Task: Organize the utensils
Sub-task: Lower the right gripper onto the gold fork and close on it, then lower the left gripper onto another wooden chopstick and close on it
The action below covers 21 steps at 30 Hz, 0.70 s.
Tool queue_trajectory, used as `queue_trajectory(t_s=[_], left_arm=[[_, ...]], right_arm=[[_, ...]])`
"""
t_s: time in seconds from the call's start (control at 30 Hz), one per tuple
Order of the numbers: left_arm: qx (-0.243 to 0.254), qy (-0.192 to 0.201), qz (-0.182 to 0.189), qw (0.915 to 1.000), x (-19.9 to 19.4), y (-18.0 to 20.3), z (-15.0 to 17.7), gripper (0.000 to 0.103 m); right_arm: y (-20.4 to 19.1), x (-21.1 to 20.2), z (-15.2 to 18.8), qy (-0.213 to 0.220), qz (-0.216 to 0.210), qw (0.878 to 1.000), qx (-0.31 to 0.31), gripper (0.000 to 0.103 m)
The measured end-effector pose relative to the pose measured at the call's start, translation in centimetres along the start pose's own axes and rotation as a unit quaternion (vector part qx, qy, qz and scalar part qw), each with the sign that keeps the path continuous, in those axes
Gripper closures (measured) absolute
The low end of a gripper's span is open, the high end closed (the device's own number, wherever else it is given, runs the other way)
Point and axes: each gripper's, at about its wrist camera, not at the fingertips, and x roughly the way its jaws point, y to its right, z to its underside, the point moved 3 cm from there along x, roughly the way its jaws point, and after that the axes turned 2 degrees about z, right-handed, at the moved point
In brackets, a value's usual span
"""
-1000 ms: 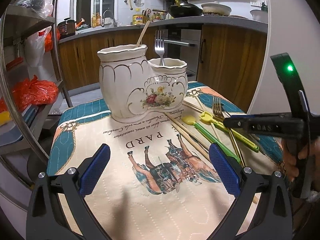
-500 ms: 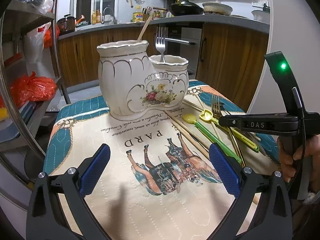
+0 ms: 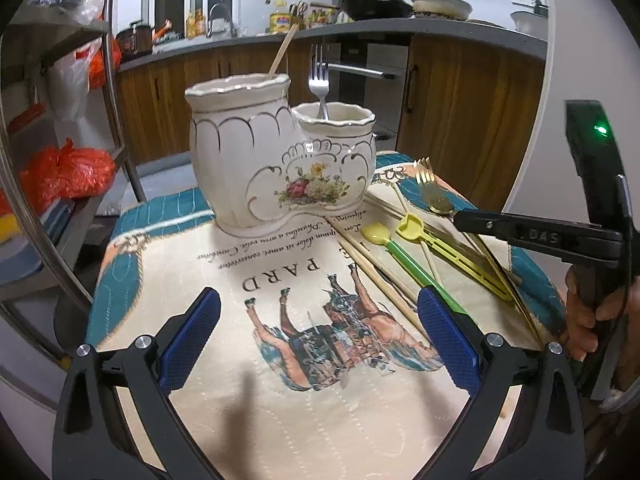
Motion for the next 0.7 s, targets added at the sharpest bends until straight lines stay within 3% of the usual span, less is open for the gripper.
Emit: queue_trajectory(t_s=[0.13,0.2,0.37,0.47,0.63,0.7], left_arm=[[-0.009,-0.020,0.019,0.9996,0.6,1.0,0.0,0.025],[-0.007,-0.033,0.029,0.9990,1.0,1.8,0.0,0.039],[-0.017,-0.065,0.042,0.9969,2.2,3.2,0.5,0.065],[-0.036,-0.086,0.067,0.9934,3.0,4.0,1.2,0.066],[-0.005,-0.089,0.043,0.9951,3.4,5.3,1.8,0.068],[0.001,-0.090,0.029,0.9955,3.6,5.2,1.7,0.083]], right_arm=[[0.5,-0.4,-0.1,0.014,-0.014,1.000,-0.008,0.097],[0.7,-0.3,0.0,0.014,-0.018,1.000,-0.006,0.097],[0.8,0.3,0.5,0.006,-0.026,1.000,-0.004,0.097],[0.6,0.1,0.7,0.008,-0.029,1.000,-0.007,0.097],[0.2,-0.1,0.6,0.014,-0.032,0.999,-0.017,0.097],[0.1,-0.2,0.7,0.015,-0.035,0.999,-0.019,0.097]])
